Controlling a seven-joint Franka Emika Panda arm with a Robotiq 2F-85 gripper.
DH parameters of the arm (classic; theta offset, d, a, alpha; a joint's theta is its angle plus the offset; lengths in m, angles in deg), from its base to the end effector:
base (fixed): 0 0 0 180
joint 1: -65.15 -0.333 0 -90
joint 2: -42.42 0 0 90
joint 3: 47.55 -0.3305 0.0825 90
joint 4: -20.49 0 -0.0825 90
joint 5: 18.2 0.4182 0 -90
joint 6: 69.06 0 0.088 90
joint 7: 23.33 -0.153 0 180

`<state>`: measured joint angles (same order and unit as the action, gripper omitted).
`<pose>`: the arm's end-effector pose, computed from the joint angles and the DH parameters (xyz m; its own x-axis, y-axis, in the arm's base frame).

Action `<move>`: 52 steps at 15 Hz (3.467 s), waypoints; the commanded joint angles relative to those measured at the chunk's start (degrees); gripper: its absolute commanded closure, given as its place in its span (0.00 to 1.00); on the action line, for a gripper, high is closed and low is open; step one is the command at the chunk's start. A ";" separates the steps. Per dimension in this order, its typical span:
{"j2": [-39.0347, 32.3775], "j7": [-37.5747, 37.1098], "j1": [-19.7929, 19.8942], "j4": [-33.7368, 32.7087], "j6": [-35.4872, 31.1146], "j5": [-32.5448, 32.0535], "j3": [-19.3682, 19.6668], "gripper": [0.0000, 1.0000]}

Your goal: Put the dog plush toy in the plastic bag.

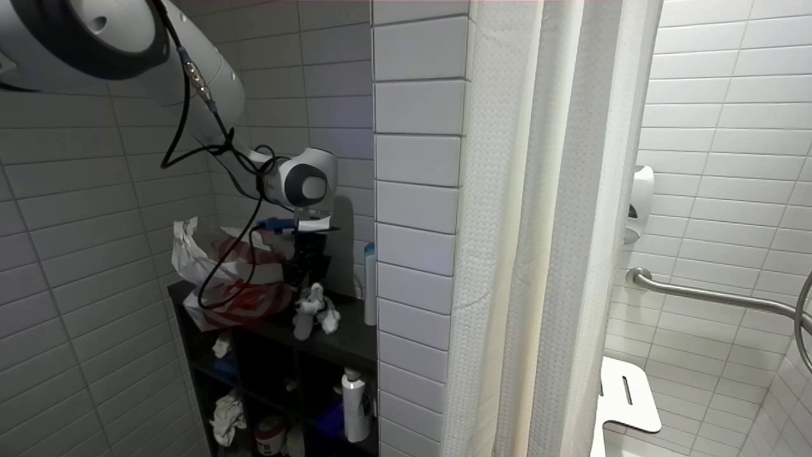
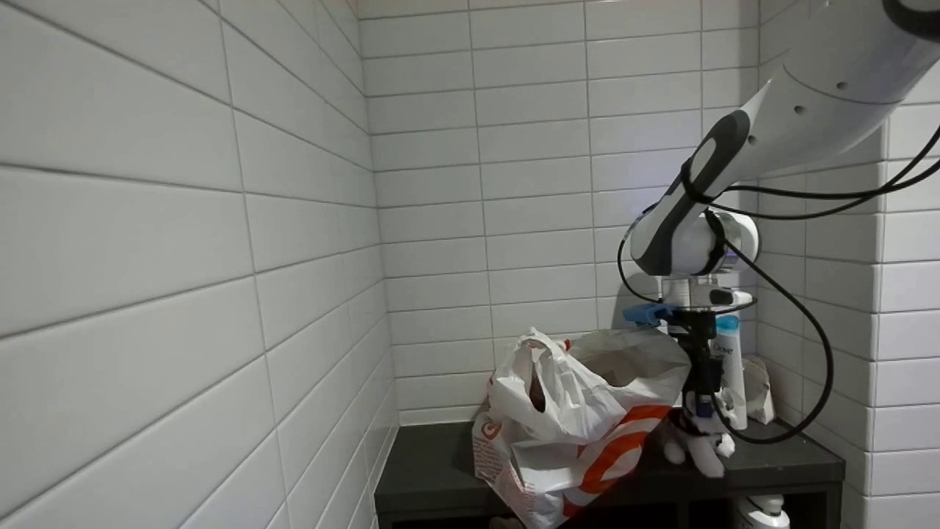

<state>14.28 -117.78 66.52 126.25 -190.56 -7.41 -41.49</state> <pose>0.6382 -0.0665 0.1886 -0.3173 -0.9458 -0.0693 -0.9296 0.2957 0.2200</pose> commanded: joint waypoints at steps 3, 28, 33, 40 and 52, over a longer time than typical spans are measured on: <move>0.56 1.72 0.40 -0.73 1.16 1.14 -0.18 0.90; 21.04 3.59 -1.12 15.53 -6.89 -2.18 0.10 0.98; 28.64 5.29 1.27 22.41 -10.21 -1.78 0.50 0.98; 42.22 8.70 2.87 27.67 -10.38 -4.30 -1.08 0.98; 50.96 13.93 4.15 26.92 -8.50 -5.09 -5.78 0.98</move>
<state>64.38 -105.12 69.78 153.35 -200.05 -11.39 -45.26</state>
